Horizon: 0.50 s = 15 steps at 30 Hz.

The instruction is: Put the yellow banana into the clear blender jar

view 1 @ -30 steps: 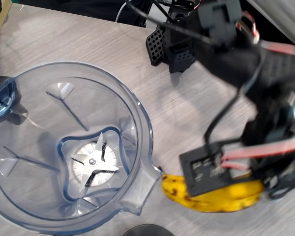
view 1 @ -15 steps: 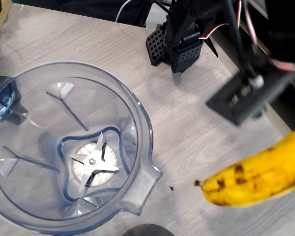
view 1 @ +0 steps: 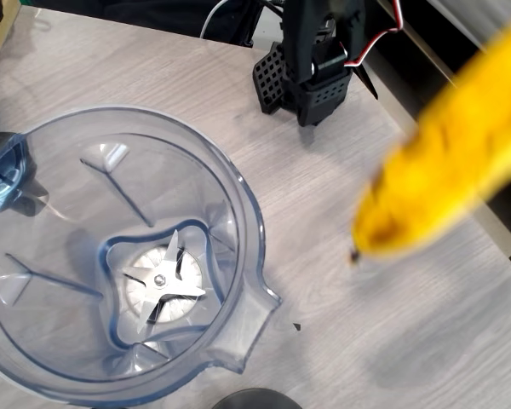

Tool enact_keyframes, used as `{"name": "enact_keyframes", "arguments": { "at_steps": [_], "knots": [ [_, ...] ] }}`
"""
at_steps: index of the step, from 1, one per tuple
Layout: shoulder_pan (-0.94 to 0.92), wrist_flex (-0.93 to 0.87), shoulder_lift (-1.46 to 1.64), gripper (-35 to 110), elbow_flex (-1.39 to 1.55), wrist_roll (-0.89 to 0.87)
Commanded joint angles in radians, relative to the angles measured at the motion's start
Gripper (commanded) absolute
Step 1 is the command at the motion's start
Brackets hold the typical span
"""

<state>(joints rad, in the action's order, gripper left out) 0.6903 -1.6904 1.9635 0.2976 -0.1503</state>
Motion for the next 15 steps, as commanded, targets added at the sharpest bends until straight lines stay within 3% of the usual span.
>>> {"name": "enact_keyframes", "arguments": {
  "at_steps": [1, 8, 15],
  "knots": [
    [-0.127, 0.046, 0.066, 6, -0.046, 0.023],
    [-0.402, 0.118, 0.064, 6, -0.044, 0.026],
    [-0.699, 0.153, -0.138, 6, -0.044, -0.064]
  ]
}}
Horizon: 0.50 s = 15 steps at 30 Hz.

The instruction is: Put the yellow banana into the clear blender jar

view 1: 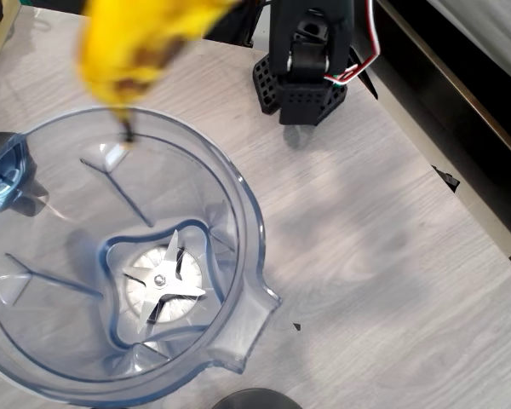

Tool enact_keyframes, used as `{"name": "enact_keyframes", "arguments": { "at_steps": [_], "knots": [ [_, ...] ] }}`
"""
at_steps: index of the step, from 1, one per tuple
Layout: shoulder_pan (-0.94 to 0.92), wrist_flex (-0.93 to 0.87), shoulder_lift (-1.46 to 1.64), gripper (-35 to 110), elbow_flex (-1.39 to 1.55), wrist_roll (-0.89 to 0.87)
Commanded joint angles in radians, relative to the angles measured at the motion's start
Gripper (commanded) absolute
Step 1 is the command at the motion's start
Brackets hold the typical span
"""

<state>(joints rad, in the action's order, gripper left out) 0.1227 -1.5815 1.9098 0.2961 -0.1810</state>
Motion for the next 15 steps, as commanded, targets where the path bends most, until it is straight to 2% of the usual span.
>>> {"name": "enact_keyframes", "arguments": {
  "at_steps": [1, 8, 15],
  "knots": [
    [-0.158, 0.051, -0.126, 6, -0.043, -0.044],
    [-0.267, 0.109, -0.422, 6, -0.051, -0.132],
    [-0.221, 0.061, -0.54, 7, -0.051, -0.138]
  ]
}}
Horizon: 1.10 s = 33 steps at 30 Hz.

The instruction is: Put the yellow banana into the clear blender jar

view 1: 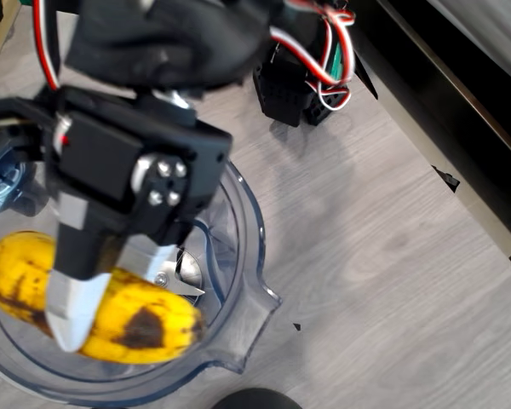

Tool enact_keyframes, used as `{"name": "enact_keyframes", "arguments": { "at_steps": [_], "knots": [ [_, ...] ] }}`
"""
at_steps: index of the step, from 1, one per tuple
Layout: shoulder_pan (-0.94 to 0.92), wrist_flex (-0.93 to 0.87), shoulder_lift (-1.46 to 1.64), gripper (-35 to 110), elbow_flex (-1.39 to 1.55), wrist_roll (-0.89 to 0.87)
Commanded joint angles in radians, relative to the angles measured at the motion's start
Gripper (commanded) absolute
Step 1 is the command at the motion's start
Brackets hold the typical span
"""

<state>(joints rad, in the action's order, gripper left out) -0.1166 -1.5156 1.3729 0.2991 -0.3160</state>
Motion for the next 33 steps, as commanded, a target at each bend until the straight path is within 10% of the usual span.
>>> {"name": "enact_keyframes", "arguments": {
  "at_steps": [1, 33],
  "knots": [
    [0.028, -0.009, -0.012, 7, -0.054, -0.003],
    [-0.04, -0.268, -0.229, 16, -0.055, 0.006]
  ]
}}
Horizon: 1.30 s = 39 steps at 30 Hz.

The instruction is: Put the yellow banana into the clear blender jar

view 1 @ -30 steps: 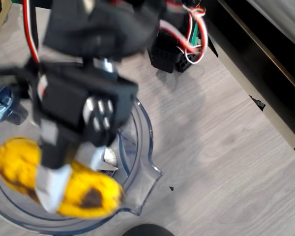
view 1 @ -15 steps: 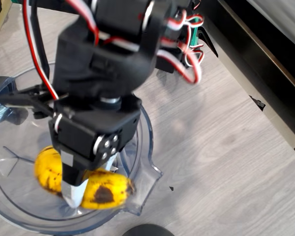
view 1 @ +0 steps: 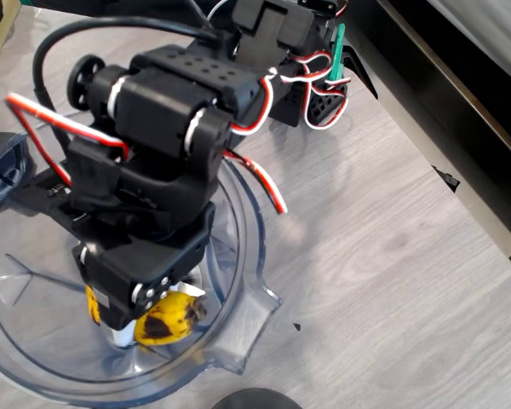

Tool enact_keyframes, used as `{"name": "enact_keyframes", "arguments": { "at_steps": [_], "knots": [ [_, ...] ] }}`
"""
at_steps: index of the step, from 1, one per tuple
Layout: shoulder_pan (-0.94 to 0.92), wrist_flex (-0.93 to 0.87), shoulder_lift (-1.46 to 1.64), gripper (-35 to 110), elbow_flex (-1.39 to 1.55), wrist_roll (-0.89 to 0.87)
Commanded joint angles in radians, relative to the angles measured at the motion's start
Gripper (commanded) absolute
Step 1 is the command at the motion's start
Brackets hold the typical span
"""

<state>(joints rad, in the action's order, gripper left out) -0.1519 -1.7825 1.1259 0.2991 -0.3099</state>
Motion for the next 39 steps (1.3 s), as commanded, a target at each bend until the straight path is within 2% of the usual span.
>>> {"name": "enact_keyframes", "arguments": {
  "at_steps": [1, 6, 19, 27, 37, 39],
  "knots": [
    [-0.003, -0.002, 0.018, 17, -0.055, 0.002],
    [0.008, -0.002, 0.021, 23, -0.055, 0.002],
    [0.02, -0.003, 0.069, 23, -0.275, 0.002],
    [0.08, -0.012, 0.233, 23, -0.359, 0.015],
    [0.322, -0.005, 0.867, 23, 0.184, -0.002],
    [0.359, 0.014, 0.997, 16, 0.341, -0.002]
  ]
}}
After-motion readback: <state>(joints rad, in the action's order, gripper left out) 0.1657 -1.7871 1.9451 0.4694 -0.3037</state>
